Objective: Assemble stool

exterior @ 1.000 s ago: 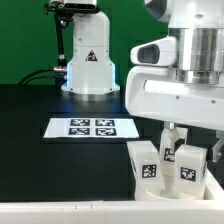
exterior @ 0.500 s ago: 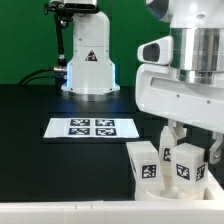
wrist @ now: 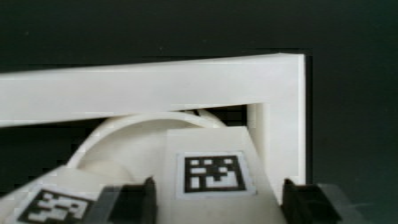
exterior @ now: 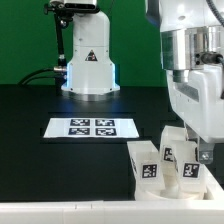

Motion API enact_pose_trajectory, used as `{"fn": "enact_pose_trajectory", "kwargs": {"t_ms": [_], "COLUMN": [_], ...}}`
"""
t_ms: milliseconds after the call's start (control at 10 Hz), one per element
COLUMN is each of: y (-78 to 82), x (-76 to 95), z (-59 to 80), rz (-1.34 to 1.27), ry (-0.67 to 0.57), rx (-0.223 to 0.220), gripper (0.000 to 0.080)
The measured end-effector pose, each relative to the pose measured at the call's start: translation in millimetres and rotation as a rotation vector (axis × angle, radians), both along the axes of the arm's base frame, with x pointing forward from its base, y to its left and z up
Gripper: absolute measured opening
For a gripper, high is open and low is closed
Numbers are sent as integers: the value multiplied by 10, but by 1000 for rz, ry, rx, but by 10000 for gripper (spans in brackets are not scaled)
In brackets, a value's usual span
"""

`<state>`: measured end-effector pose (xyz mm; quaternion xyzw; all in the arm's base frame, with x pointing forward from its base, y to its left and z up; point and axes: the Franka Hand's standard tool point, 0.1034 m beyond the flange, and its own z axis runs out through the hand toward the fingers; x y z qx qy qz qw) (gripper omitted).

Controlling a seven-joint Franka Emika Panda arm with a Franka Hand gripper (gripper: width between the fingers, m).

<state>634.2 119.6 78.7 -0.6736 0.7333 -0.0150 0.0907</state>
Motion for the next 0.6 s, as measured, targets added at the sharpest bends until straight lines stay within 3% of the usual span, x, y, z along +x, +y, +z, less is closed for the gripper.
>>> {"fn": "enact_pose_trajectory", "kwargs": {"t_ms": [100, 300, 400, 500, 600], "y": [7, 44, 53, 51, 59], "x": [-1, 34, 29, 21, 16], "z": [-1, 2, -4, -4, -7], "rz": [-66, -399, -466, -461, -441], "ry": [7, -8, -50, -62, -63], "rx": [13, 100, 123, 126, 121], "gripper": [337, 337, 337, 337, 416]}}
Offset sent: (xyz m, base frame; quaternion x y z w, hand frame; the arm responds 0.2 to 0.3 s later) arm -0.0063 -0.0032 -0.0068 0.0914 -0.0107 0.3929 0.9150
